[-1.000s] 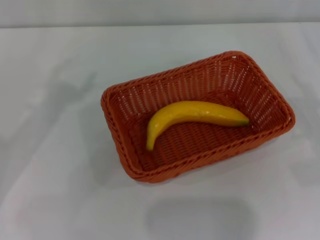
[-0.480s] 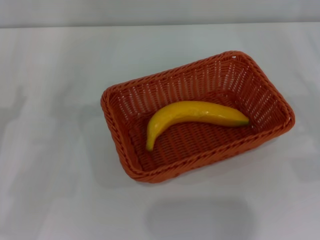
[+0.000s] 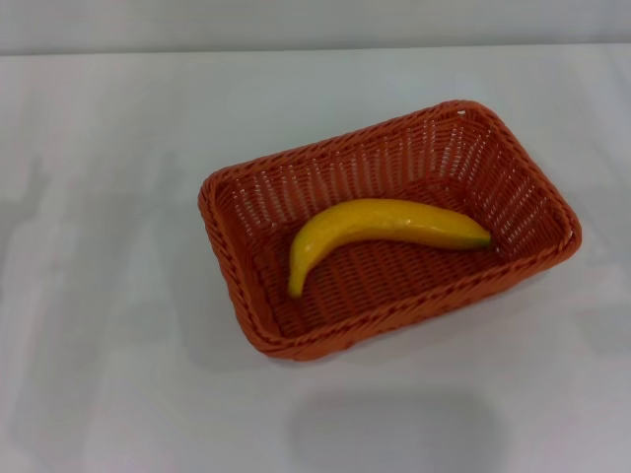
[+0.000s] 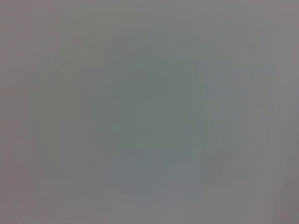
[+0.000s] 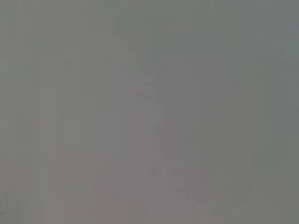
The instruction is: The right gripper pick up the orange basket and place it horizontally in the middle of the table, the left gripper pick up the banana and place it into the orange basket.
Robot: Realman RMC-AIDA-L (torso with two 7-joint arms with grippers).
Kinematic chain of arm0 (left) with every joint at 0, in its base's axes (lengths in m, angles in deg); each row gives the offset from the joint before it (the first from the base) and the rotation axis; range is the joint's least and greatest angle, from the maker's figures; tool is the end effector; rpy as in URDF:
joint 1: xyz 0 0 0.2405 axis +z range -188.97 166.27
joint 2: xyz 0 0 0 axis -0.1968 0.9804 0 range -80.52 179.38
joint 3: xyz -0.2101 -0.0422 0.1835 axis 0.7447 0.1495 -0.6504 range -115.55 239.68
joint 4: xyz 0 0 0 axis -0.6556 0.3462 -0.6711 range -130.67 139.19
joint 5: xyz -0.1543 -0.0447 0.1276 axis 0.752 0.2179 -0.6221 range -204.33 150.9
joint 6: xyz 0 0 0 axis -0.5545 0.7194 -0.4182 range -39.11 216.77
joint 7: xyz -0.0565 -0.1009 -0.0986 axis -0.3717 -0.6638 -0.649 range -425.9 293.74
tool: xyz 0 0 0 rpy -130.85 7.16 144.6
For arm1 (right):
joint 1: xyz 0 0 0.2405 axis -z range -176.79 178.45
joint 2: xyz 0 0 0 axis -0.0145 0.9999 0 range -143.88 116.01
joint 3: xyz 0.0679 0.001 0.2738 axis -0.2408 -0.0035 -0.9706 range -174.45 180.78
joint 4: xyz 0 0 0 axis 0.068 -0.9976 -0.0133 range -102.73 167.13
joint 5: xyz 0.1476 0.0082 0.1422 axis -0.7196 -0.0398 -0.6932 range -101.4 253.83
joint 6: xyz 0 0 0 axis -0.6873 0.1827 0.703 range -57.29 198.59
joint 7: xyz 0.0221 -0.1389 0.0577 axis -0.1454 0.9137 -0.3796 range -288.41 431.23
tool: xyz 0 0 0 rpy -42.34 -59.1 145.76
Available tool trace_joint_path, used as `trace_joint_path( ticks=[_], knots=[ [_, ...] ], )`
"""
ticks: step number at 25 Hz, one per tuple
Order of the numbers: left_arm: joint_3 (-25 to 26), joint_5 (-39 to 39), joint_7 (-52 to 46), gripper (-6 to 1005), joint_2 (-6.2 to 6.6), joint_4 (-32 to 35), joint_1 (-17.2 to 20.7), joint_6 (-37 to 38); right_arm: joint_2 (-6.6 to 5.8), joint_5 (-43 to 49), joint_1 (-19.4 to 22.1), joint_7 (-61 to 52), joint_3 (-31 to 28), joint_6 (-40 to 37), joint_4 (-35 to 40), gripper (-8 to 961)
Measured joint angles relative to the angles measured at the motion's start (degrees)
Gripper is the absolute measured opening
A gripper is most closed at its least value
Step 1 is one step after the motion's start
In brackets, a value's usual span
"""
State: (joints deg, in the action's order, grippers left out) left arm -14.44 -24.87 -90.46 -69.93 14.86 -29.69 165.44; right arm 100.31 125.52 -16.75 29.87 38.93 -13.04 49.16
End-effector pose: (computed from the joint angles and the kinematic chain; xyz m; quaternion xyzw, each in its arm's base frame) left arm -0.3715 0.3160 0.0422 -0.5774 -0.2527 -0.4099 0.6594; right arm 0.3728 0.3131 0.1059 -0.6383 0.1873 0.4415 0.6021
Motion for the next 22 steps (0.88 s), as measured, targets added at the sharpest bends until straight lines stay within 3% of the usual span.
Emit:
trace_joint_path(
  ticks=[22],
  knots=[
    [-0.49,-0.44,0.74,886,-0.26,-0.22,-1.85,0.04,0.43,0.7,0.15,0.55,1.31,0.96,-0.62,854]
  ],
)
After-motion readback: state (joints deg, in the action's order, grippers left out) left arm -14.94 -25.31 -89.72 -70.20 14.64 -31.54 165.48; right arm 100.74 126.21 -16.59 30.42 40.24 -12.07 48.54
